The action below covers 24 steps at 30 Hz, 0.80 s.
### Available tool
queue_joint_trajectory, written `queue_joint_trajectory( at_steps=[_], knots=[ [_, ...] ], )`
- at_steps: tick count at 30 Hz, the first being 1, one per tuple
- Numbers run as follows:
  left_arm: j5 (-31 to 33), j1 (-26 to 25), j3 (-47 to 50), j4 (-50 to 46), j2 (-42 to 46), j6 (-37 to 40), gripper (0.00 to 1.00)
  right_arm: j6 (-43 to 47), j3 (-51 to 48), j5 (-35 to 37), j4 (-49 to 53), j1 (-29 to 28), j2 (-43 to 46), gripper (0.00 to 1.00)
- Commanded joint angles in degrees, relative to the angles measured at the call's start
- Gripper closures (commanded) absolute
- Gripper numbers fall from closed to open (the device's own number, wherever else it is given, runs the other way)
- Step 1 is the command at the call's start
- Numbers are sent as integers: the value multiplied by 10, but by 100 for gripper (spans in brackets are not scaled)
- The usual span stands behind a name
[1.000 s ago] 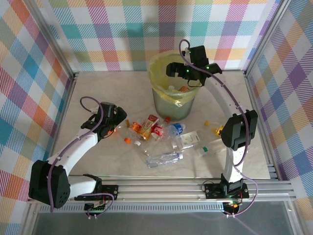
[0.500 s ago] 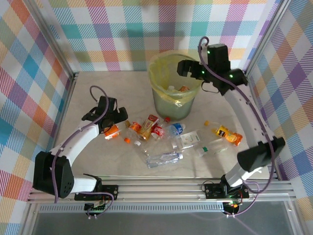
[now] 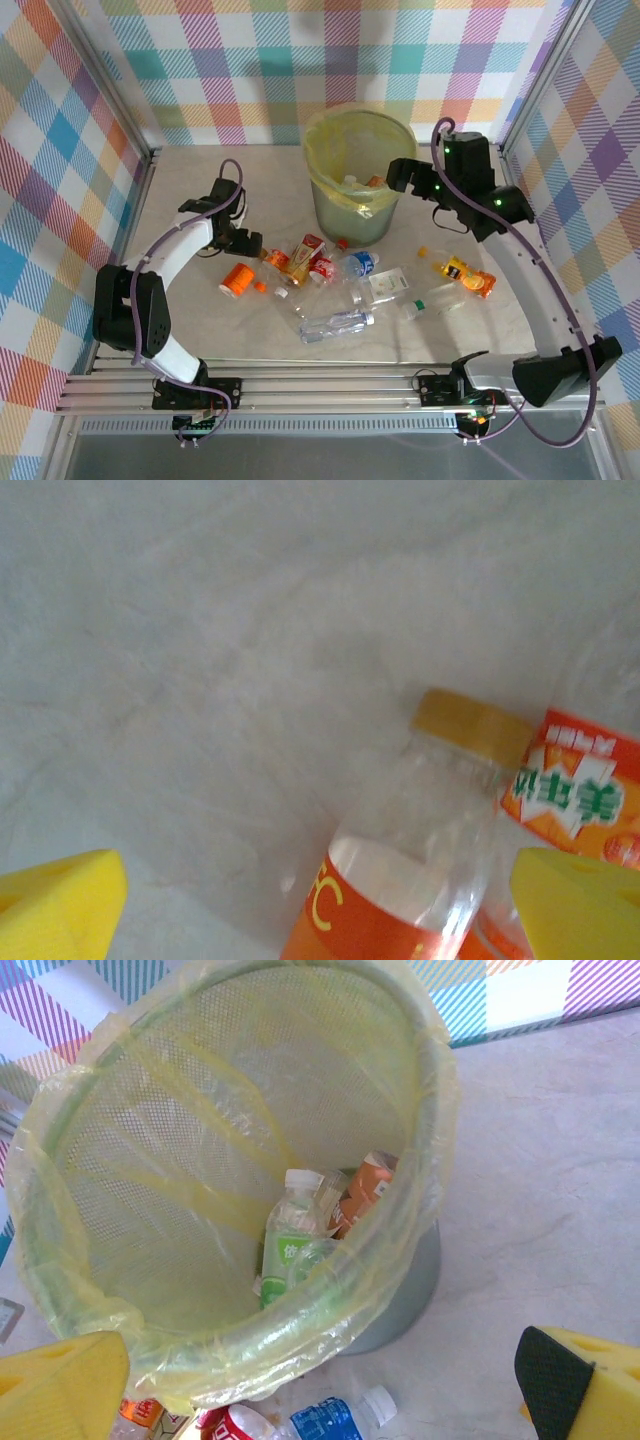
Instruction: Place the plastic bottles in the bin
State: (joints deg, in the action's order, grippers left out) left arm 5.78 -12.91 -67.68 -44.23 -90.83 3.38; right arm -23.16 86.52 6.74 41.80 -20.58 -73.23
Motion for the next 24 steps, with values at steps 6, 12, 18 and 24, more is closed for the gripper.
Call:
queue_joint_trajectory(
  at_steps=[6,12,18,24],
  knots=[
    [-57,8,30,-37,7,-16,2,-26,-24,6,10,2,45,0],
    [-94,8,57,-22,14,-42,4,-16,-18,18,32,2,39,0],
    [-78,8,69,-22,7,-84,9,-14,-30,18,22,1,50,0],
    [-21,8,82,-29,-3,-120,21,-11,-32,14,18,2,55,0]
  ],
)
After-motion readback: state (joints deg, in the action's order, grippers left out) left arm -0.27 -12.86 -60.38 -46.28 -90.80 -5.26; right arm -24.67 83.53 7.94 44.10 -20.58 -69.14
